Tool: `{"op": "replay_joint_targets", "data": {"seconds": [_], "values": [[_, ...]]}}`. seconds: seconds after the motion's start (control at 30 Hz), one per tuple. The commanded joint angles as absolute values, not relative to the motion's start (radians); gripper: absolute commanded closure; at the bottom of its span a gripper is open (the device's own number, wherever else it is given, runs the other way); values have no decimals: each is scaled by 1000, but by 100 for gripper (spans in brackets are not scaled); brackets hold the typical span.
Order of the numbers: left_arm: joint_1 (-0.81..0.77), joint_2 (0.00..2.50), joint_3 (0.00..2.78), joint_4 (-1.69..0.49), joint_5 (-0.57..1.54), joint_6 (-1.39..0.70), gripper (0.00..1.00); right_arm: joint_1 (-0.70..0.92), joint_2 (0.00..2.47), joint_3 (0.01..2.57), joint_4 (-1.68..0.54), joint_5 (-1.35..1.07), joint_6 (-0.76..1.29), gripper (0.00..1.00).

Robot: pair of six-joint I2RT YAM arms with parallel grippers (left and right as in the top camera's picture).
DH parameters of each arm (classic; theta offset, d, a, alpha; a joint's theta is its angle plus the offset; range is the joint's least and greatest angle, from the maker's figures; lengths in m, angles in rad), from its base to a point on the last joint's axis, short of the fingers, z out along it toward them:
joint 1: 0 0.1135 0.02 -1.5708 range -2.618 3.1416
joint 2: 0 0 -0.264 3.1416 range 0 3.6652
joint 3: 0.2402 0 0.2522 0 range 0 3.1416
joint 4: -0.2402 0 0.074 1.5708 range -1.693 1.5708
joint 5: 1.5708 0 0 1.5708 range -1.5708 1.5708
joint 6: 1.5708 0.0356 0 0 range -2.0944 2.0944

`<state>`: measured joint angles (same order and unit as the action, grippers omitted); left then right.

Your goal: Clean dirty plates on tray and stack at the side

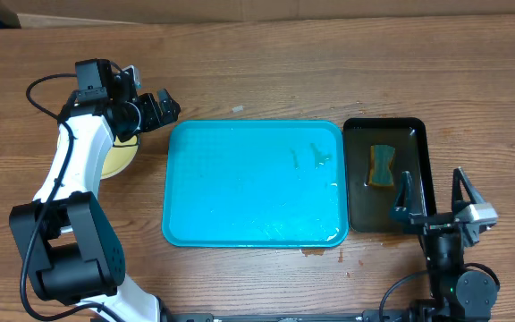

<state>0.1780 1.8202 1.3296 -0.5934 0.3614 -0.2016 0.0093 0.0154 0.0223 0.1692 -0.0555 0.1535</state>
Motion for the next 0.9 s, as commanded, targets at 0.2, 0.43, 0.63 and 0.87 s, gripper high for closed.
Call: {"op": "replay_joint_targets", "data": {"seconds": [0.2, 0.43, 0.63, 0.87], "values": [[176, 1831, 1329, -590, 355, -179, 0, 17, 3, 7, -30, -94, 88, 0], [176, 1831, 1329, -590, 355, -179, 0, 17, 3, 7, -74, -134, -176, 0], [176, 1831, 1329, -590, 355, -179, 0, 17, 3, 8, -73, -133, -133, 0], [176, 1831, 1329, -590, 355, -179, 0, 17, 3, 8, -75, -99, -44, 0]]}}
